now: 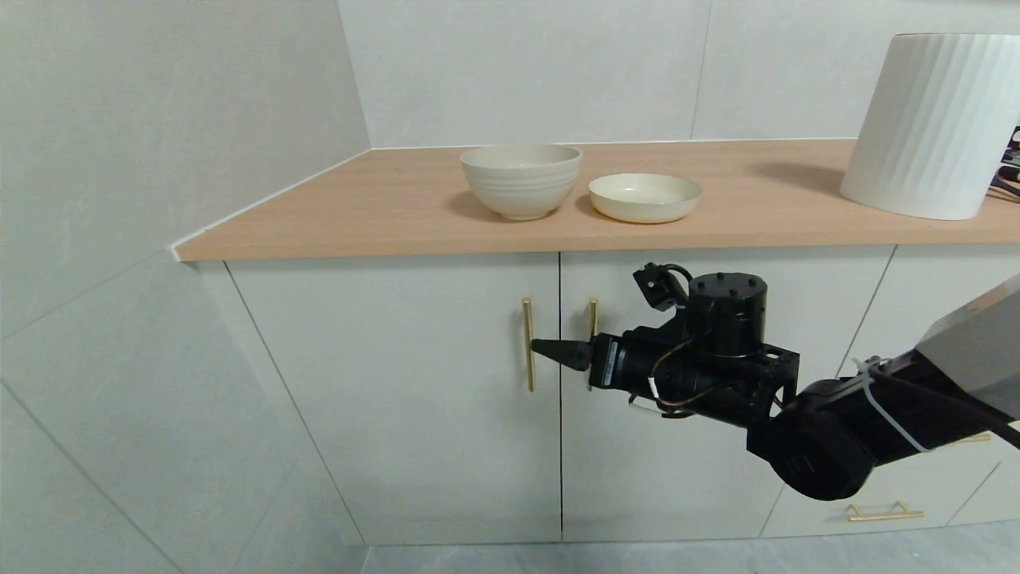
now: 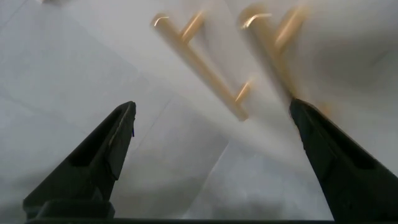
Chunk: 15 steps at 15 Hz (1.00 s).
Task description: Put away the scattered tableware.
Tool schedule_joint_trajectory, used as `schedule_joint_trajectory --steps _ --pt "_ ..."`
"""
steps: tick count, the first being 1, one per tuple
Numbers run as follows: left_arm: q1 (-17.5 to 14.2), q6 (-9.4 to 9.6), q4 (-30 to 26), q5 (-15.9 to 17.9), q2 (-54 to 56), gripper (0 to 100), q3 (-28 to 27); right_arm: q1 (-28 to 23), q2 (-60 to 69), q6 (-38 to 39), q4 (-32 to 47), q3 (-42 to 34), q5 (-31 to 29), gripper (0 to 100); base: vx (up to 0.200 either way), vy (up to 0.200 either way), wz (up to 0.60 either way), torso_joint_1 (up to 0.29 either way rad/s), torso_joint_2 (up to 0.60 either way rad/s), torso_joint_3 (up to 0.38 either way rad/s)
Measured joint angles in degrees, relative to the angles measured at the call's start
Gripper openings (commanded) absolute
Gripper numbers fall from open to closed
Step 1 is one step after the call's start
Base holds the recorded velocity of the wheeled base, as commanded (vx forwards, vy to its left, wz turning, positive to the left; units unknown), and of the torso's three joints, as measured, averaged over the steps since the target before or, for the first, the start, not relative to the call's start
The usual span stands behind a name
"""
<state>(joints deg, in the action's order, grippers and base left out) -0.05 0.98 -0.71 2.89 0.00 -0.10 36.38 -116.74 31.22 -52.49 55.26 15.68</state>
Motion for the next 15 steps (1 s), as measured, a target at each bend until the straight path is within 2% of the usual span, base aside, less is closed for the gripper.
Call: schedule_joint_trajectory --steps 5,8,10,15 --pt "0.0 0.0 0.0 0.0 0.0 100 0.0 1.1 1.4 -0.5 0.0 -1.5 -0.6 100 0.0 0.0 0.0 0.0 0.0 0.0" --pt "0.0 0.0 0.0 0.0 0.0 100 0.0 -0.9 4.3 -1.8 1.1 -2.9 -0.4 100 0.0 0.0 0.0 0.0 0.0 0.0" --pt "0.0 0.0 0.0 0.0 0.0 100 0.0 -2.4 5.9 -5.5 2.0 -3.4 -0.3 100 0.0 0.0 0.0 0.0 0.0 0.0" --pt "0.0 0.0 0.0 0.0 0.0 100 0.0 -3.9 2.3 -6.6 1.0 -2.4 -0.8 100 0.0 0.0 0.0 0.0 0.0 0.0"
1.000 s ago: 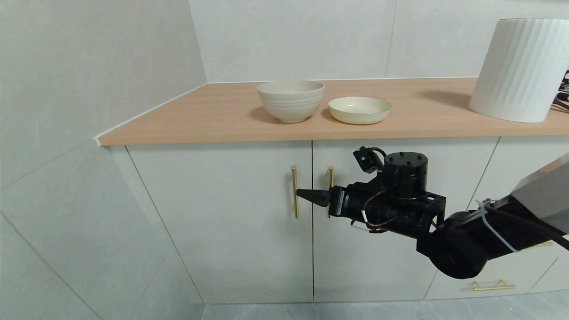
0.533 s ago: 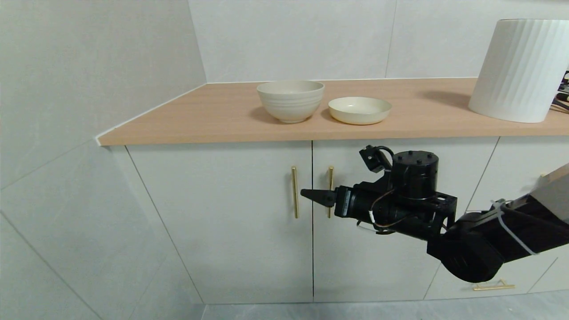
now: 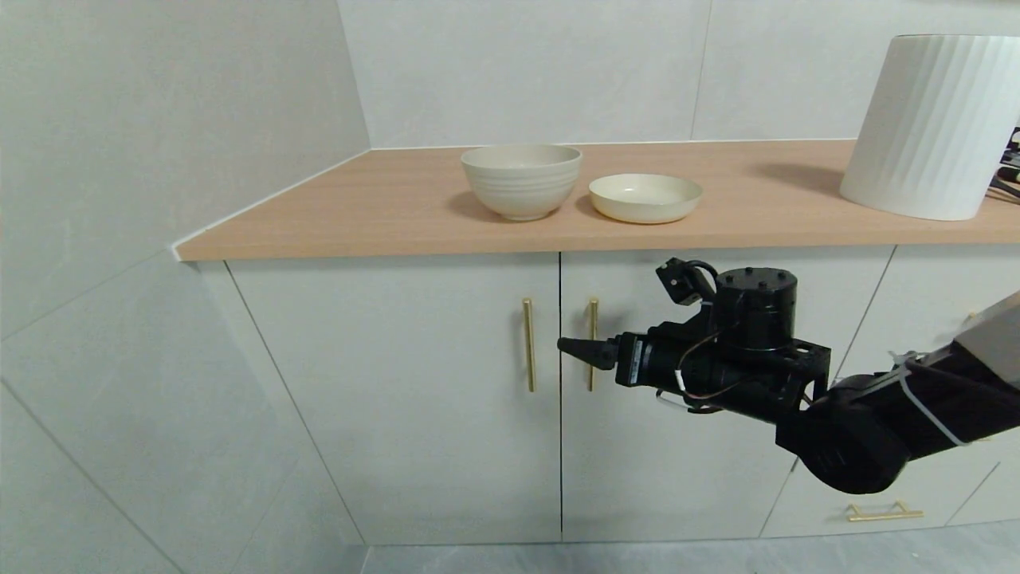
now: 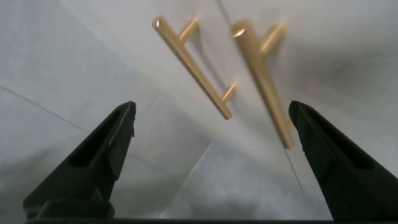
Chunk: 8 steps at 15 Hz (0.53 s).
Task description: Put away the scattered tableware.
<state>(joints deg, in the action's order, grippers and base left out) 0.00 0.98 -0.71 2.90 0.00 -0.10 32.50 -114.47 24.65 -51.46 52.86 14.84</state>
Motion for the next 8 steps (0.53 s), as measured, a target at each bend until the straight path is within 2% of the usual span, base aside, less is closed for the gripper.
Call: schedule_joint_trajectory --steps 4,8 --pt "0.0 0.0 0.0 0.0 0.0 100 0.0 0.1 -4.0 0.0 -4.5 1.4 -0.2 100 0.0 0.0 0.0 0.0 0.0 0.0" --pt "0.0 0.0 0.0 0.0 0.0 100 0.0 0.8 -6.6 0.5 -4.9 2.8 -0.1 100 0.0 0.0 0.0 0.0 0.0 0.0"
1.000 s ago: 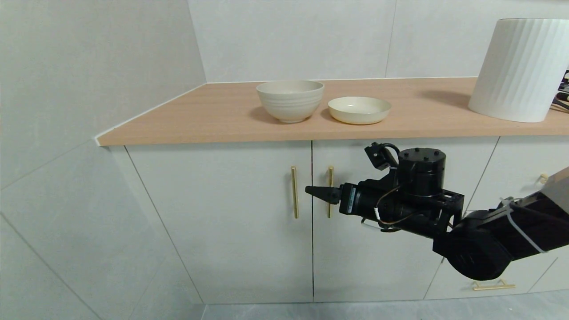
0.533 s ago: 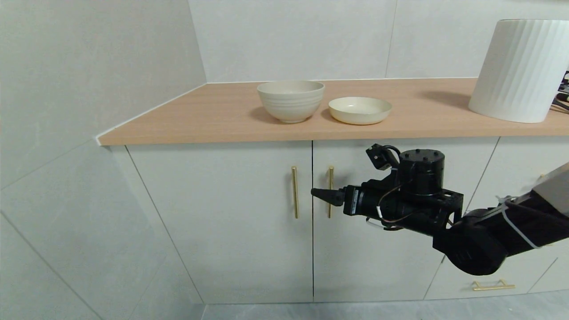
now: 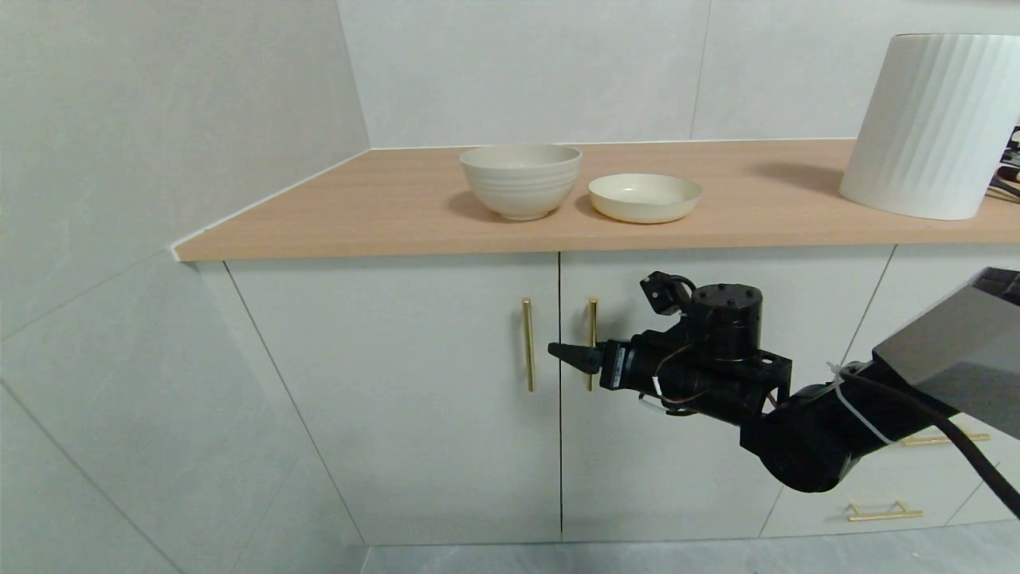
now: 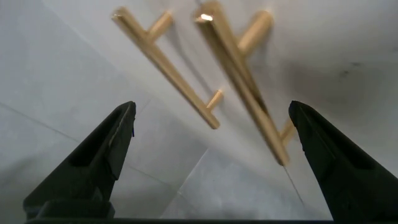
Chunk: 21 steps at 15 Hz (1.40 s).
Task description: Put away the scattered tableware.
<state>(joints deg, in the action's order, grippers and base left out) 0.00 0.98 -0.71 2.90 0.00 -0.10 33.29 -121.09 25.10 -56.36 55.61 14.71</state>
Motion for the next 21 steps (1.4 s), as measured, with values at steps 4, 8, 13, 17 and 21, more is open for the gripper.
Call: schedule_joint_trajectory --steps 4,8,13,17,21 --pt "0.0 0.0 0.0 0.0 0.0 100 0.0 1.5 -1.6 0.7 -2.1 0.6 -0.3 100 0.0 0.0 0.0 0.0 0.0 0.0" --pt "0.0 0.0 0.0 0.0 0.0 100 0.0 2.2 -2.0 1.4 -3.3 0.3 -0.4 100 0.0 0.0 0.0 0.0 0.0 0.0" --pt "0.0 0.0 0.0 0.0 0.0 100 0.0 3.5 -0.1 2.9 -3.0 -1.7 -0.2 100 0.0 0.0 0.0 0.0 0.0 0.0" --pt "0.0 0.0 0.0 0.0 0.0 100 0.0 4.0 3.8 2.9 -3.1 -7.0 0.5 100 0.0 0.0 0.0 0.0 0.0 0.0" --pt "0.0 0.0 0.0 0.0 0.0 100 0.0 5.8 9.5 2.9 -3.1 -14.1 0.6 100 0.0 0.0 0.0 0.0 0.0 0.0"
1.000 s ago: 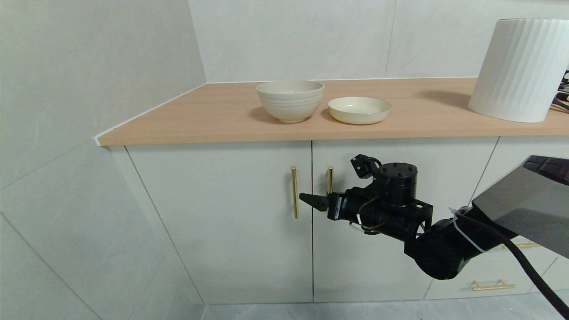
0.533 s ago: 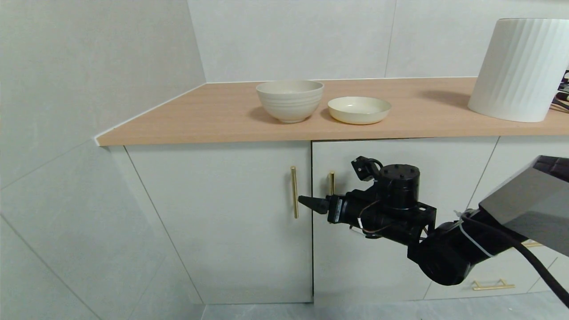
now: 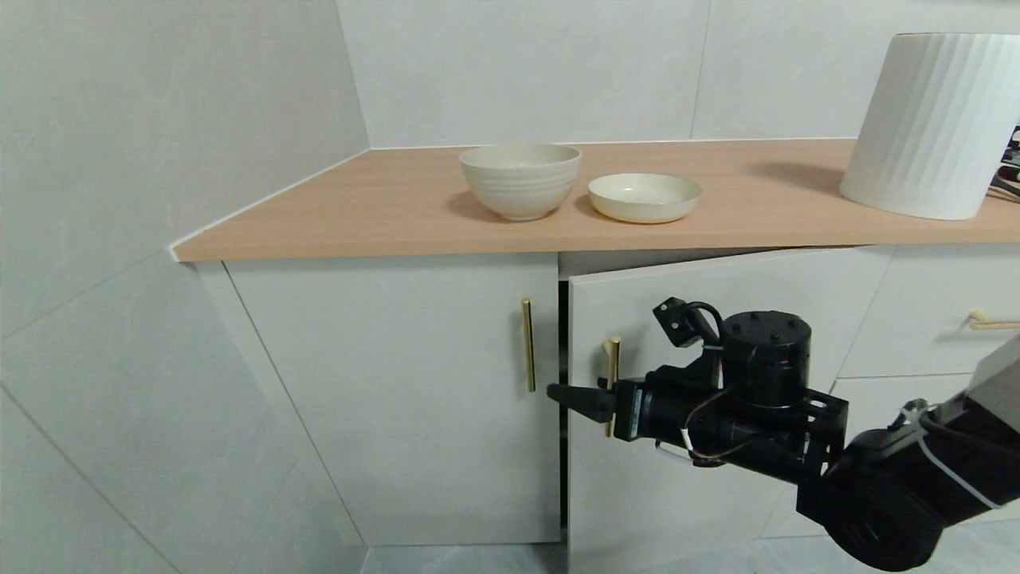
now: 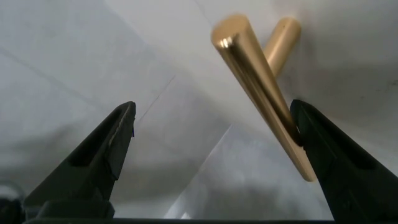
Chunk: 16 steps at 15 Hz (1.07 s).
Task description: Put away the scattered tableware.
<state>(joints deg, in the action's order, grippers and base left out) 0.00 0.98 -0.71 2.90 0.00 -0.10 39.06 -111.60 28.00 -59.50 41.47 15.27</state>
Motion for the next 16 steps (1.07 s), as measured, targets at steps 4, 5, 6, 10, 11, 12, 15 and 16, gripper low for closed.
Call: schedule_joint_trajectory --steps 4,5,6,10,11,12,15,16 --pt "0.0 0.0 0.0 0.0 0.0 100 0.0 1.4 6.6 0.0 -0.2 -7.5 0.2 100 0.0 0.0 0.0 0.0 0.0 0.0" --pt "0.0 0.02 0.0 0.0 0.0 100 0.0 1.5 7.7 0.1 -0.5 -8.5 0.3 100 0.0 0.0 0.0 0.0 0.0 0.0" --pt "0.0 0.06 0.0 0.0 0.0 100 0.0 1.6 8.5 0.1 -1.0 -9.2 0.5 100 0.0 0.0 0.0 0.0 0.0 0.0" --pt "0.0 -0.32 1.1 1.0 0.0 100 -1.7 2.2 9.8 0.1 -0.9 -10.4 0.9 100 0.0 0.0 0.0 0.0 0.0 0.0" --pt "0.0 -0.55 1.1 2.4 0.0 100 -3.1 2.3 9.9 0.1 -0.9 -10.4 0.9 100 0.0 0.0 0.0 0.0 0.0 0.0" --pt "0.0 -0.65 -0.2 5.6 -0.2 100 -4.3 2.5 10.0 0.1 -0.9 -10.6 0.9 100 0.0 0.0 0.0 0.0 0.0 0.0" --pt "0.4 -0.9 -4.0 21.7 -4.1 100 -12.0 2.6 10.4 0.2 -1.6 -11.5 0.9 100 0.0 0.0 0.0 0.0 0.0 0.0" --pt "0.4 -0.95 -4.6 24.9 -7.6 100 -15.1 2.7 10.6 0.3 -2.0 -12.0 0.9 100 0.0 0.0 0.0 0.0 0.0 0.0"
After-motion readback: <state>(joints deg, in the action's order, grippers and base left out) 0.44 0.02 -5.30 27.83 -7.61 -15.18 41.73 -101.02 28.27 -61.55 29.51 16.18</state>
